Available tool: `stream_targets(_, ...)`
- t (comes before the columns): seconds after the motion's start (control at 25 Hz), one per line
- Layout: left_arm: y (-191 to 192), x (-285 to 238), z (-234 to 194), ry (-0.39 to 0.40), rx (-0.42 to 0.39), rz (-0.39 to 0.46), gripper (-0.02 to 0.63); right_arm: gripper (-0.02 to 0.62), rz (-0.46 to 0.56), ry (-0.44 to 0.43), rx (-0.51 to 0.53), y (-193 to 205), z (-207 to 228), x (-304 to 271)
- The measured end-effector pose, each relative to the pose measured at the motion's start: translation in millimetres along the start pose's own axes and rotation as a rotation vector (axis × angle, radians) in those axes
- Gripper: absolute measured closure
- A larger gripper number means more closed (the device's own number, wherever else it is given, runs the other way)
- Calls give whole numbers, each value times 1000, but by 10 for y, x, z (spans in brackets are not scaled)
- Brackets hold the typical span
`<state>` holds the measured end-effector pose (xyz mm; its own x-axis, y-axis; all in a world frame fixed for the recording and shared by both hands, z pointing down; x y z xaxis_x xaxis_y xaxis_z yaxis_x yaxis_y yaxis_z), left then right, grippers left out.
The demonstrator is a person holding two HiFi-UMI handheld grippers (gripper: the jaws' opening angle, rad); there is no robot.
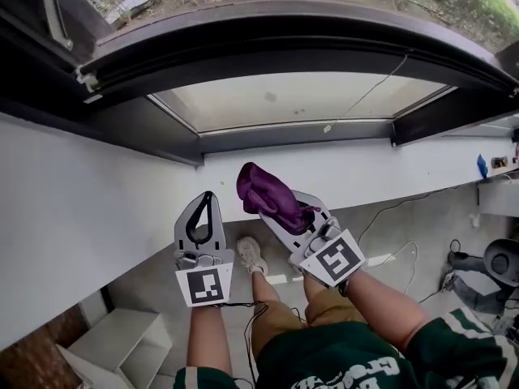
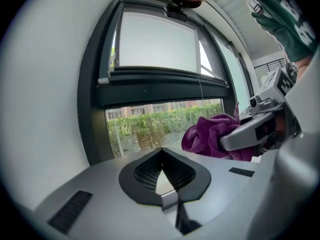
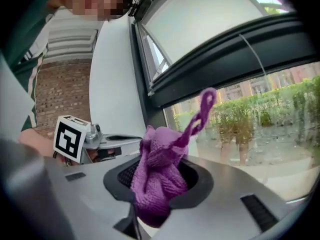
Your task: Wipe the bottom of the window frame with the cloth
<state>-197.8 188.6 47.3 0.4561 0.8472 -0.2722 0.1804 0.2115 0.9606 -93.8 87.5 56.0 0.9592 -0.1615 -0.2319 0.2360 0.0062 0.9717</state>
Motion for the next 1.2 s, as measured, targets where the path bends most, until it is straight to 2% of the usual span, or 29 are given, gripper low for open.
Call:
stream_targets(0.12, 351, -142, -213, 6, 7, 5, 597, 469, -53, -27, 22, 420, -82, -367)
stream_targets(0.28, 870, -295, -425, 6, -18, -27, 597, 469, -71, -44, -55, 903, -87, -761)
stream_targets(0.44, 1425, -476, -697, -7, 77, -36, 597, 469, -126, -37, -43, 1419, -68, -1168)
stream_targets(0.56, 1763, -611, -829, -7, 107, -48, 597, 469, -160, -18, -36, 1762, -50, -1403)
stream_targets(0.96, 2459, -1074, -1189, 18, 146, -67, 597, 469, -196, -19, -39, 2502, -19, -2019)
stream_targets(1.2, 2748, -1222, -1255, 9, 144, -78, 597, 469, -204, -30, -64, 2885, 34, -2316)
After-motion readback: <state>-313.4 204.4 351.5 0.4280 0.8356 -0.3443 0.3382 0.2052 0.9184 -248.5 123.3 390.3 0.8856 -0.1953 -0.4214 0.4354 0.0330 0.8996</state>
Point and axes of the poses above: the fingertips, and each gripper's own axes: x backward along the fingers, z to its right, y out of its underside, the point moved 5 cm from there along x, backward along the fingers, and after that the axes turned 12 degrees about x, right-handed, at the moved point
